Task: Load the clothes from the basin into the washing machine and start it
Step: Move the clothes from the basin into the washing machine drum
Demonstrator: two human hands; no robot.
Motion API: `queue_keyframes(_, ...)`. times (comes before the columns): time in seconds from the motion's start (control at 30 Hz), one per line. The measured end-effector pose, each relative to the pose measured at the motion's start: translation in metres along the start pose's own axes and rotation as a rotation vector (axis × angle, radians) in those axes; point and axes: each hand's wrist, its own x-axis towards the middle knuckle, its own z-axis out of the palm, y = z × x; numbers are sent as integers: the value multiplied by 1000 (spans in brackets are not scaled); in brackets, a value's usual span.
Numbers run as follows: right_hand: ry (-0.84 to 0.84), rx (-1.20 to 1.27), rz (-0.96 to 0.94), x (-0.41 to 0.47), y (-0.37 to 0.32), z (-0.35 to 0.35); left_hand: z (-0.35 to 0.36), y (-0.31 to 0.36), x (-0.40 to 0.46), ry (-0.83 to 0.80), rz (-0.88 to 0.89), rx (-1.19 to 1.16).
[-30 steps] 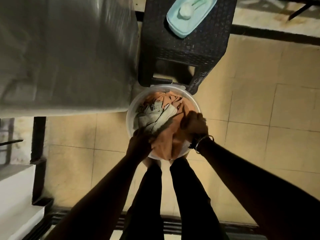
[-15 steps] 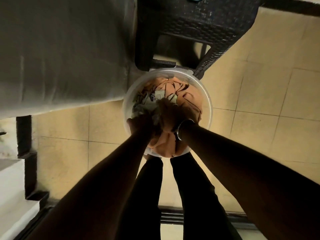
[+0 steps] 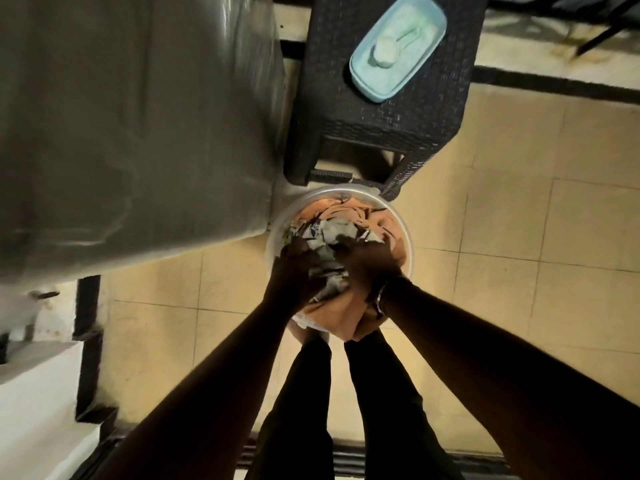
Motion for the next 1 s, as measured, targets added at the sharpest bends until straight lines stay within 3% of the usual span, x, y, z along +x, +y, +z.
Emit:
queue_keyframes(0.1,-14,-148,-142,-23,0,-22,-16,9,-17,117,42,-138)
queue_keyframes(0.2,61,-74,-147,-43,0,-52,-38,32,-44,290,71,-282)
queue_keyframes(0.3,103,-28,-179,-70,1,-77,-61,39,-66,263,21,-310)
queue_keyframes(0.5,273,18,-208,-130,-17,-141,-111,73,-114,178,-41,32)
queue_keyframes(0.7,418,49,-240,-187,-48,-207,-173,126,-160,198,77,-214)
queue_keyframes(1.0,631,99,-184,-272,-64,-271,-249,199,-222,276,253,-295)
